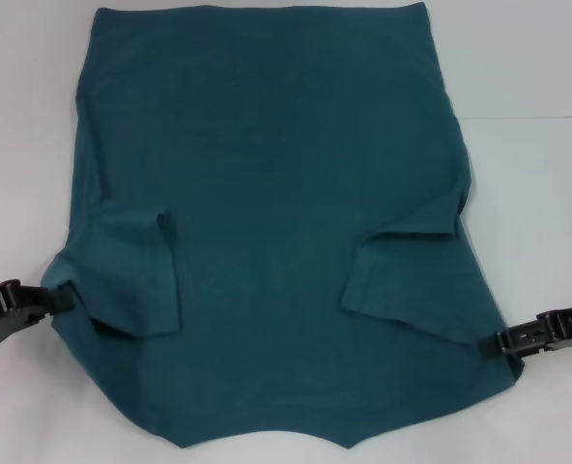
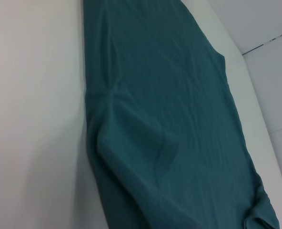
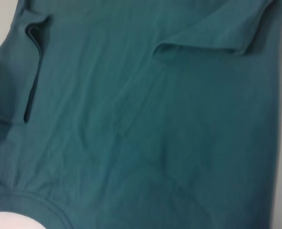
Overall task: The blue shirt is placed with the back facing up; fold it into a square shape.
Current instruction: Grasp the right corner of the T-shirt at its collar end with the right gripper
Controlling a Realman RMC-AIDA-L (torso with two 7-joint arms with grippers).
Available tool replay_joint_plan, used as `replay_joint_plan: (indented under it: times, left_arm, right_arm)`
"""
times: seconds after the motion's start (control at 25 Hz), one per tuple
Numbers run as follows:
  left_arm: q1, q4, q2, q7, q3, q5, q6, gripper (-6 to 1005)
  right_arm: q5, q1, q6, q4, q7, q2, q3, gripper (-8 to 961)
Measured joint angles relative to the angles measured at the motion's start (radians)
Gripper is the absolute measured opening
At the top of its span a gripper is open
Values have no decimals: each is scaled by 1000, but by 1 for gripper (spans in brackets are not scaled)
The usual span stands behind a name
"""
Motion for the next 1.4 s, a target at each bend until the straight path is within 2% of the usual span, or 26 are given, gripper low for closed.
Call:
replay_joint_plan:
  times: [0.4, 0.8, 1.4]
  left_arm:
    - [4, -1, -3, 1, 0, 0, 0, -1]
    - [5, -1, -5, 2, 0, 0, 0, -2]
    - [3, -1, -5, 0, 0, 0, 0, 0]
  right_arm:
    - [-2, 3, 3, 0, 2, 14, -34, 717]
    - [1, 25, -2, 0, -3, 42, -35, 709]
    - [1, 40, 1, -7, 28, 42, -51, 696]
